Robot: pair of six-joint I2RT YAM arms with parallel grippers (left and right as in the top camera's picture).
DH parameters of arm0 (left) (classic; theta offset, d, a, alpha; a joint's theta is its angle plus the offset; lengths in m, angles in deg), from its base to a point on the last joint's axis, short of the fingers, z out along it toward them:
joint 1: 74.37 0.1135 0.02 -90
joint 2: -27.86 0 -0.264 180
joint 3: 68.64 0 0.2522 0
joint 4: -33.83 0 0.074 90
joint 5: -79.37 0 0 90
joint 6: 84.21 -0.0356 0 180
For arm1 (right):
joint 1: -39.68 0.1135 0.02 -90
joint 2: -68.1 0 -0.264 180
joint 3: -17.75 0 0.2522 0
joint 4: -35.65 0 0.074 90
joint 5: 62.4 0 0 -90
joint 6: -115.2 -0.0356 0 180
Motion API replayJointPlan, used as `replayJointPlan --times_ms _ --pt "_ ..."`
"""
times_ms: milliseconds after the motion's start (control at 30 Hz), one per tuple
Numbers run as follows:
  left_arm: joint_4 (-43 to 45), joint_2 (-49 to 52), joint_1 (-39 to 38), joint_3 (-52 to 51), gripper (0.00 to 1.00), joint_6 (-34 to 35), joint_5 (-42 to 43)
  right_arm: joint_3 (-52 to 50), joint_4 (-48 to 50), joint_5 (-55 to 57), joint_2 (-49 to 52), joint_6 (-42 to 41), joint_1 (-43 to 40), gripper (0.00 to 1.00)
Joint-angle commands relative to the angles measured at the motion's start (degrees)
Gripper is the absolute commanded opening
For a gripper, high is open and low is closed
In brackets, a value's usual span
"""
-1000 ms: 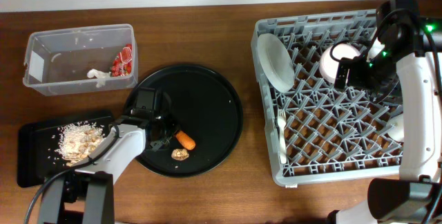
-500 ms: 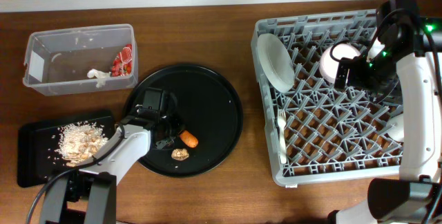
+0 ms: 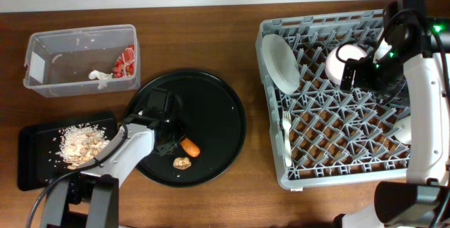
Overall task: Sort waste into correct bins and load items into the dishwasher rack
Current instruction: 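Lift the carrot with left gripper above the round tray, then carry the carrot left and drop it onto the black rectangular tray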
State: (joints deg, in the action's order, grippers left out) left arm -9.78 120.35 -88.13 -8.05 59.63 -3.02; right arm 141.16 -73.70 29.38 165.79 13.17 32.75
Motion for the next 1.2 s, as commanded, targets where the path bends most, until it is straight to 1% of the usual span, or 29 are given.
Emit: replayJointPlan --times_ms 0,133,400,500,567,667,700,767,833,933,1033,1167 --pt "-2.99 2.12 -0.24 0.79 0.01 0.68 -3.48 0.02 -0.04 -0.74 -0.59 -0.39 -0.22 0.99" --pt "-5.62 2.10 -0.22 2.82 0.01 0.39 -4.04 0.02 -0.07 -0.74 -0.59 -0.39 -0.22 0.99" --pt "-14.97 0.28 0.55 12.72 0.00 -7.34 -4.55 0.02 -0.07 -0.72 -0.59 -0.37 -0.22 0.99" --pt "-19.23 -1.95 2.10 15.43 0.00 -7.52 -6.60 0.02 -0.04 -0.72 -0.59 -0.39 -0.22 0.99" --pt "-20.57 -4.13 4.26 15.89 0.01 -9.22 -6.58 0.02 -0.04 -0.72 -0.59 -0.37 -0.22 0.99" --pt "-24.68 -7.93 10.64 15.89 0.00 -11.34 -8.17 0.02 -0.04 -0.72 -0.59 -0.37 -0.22 0.99" --pt "-26.16 -9.14 14.16 15.89 0.01 -12.07 -9.64 0.02 -0.04 -0.72 -0.59 -0.37 -0.22 0.99" --pt "-26.84 -10.27 19.93 15.89 0.00 -14.23 -10.01 0.02 -0.04 -0.72 -0.59 -0.39 -0.22 0.99" --pt "-26.82 -10.47 25.64 15.89 0.00 -14.97 -10.05 0.02 -0.07 -0.72 -0.59 -0.39 -0.22 0.98" --pt "-25.40 -10.23 35.26 15.89 0.01 -15.15 -10.21 0.02 -0.26 -0.72 -0.59 -0.39 -0.22 0.99" --pt "-22.95 -9.88 42.71 15.89 0.01 -15.13 -11.45 0.02 -0.24 -0.72 -0.59 -0.39 -0.22 0.99" --pt "-19.76 -8.09 49.29 15.85 0.01 -15.10 -14.97 0.02 -0.24 -0.74 -0.59 -0.39 -0.22 0.99"
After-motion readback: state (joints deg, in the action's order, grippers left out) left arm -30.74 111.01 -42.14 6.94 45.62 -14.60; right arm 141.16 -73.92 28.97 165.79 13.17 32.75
